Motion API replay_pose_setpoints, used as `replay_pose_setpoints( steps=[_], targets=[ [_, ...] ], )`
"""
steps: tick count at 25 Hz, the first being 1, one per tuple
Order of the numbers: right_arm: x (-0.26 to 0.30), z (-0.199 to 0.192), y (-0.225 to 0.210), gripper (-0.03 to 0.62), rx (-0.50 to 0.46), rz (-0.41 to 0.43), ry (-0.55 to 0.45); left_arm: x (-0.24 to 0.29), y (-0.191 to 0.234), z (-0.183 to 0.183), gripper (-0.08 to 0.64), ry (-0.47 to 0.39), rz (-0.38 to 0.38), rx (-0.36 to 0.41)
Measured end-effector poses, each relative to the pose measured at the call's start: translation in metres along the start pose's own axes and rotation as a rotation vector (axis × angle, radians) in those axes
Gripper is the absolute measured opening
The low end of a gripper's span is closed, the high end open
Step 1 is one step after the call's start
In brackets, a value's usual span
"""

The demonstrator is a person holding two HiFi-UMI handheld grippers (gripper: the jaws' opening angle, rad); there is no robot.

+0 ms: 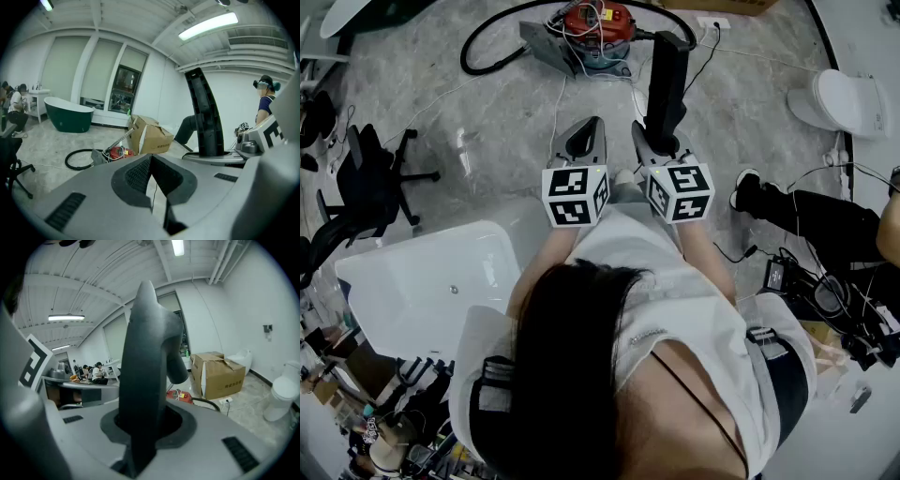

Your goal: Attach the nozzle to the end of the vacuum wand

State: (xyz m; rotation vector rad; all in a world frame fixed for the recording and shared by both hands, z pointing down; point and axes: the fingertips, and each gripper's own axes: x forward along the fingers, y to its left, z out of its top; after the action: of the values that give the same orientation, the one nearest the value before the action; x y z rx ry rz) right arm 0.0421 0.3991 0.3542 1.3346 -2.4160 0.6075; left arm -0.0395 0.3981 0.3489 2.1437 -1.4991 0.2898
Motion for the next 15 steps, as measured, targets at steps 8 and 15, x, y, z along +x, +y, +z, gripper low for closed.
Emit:
replay_pose_setpoints(
  steps=[8,15],
  targets=[
    [0.001,-0.002,0.002,0.083,-0.035,-0.011,-0.001,0.002,0.001,-0.003,0.003,0.002,0.003,0.001],
    [-0.001,-0.002,0.003,0.083,0.014,0.043,-0.016,0.005,-0.004,-0.004,0.003,0.002,-0.005,0.003]
  ],
)
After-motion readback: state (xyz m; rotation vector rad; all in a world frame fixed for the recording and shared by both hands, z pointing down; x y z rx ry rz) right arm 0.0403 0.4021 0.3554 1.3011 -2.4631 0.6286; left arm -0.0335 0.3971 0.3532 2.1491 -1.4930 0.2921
